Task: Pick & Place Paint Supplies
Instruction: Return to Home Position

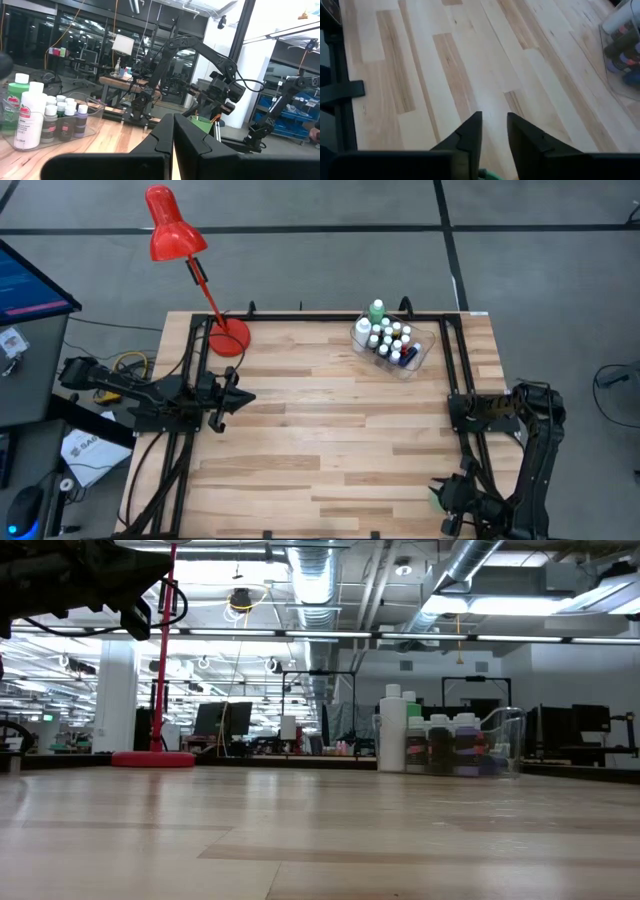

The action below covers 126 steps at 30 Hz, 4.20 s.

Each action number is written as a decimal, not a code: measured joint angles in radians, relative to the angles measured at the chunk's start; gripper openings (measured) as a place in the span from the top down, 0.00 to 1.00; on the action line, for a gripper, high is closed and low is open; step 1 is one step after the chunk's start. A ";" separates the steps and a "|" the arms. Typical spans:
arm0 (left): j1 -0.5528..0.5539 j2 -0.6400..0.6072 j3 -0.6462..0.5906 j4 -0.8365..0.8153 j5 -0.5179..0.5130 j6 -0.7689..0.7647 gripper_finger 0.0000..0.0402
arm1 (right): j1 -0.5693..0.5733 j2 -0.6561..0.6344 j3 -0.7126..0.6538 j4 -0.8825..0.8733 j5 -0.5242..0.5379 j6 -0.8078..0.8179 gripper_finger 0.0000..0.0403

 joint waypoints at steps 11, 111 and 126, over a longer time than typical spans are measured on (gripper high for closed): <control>0.000 0.000 0.000 0.000 0.001 0.000 1.00 | -0.163 -0.037 0.165 -0.063 0.075 -0.250 0.72; 0.000 0.000 0.000 0.000 0.000 0.000 1.00 | -0.719 -1.790 -1.425 1.597 -0.359 -1.534 1.00; 0.000 0.000 0.000 0.000 0.005 0.000 1.00 | -0.719 -1.790 -1.426 1.597 -0.359 -1.534 1.00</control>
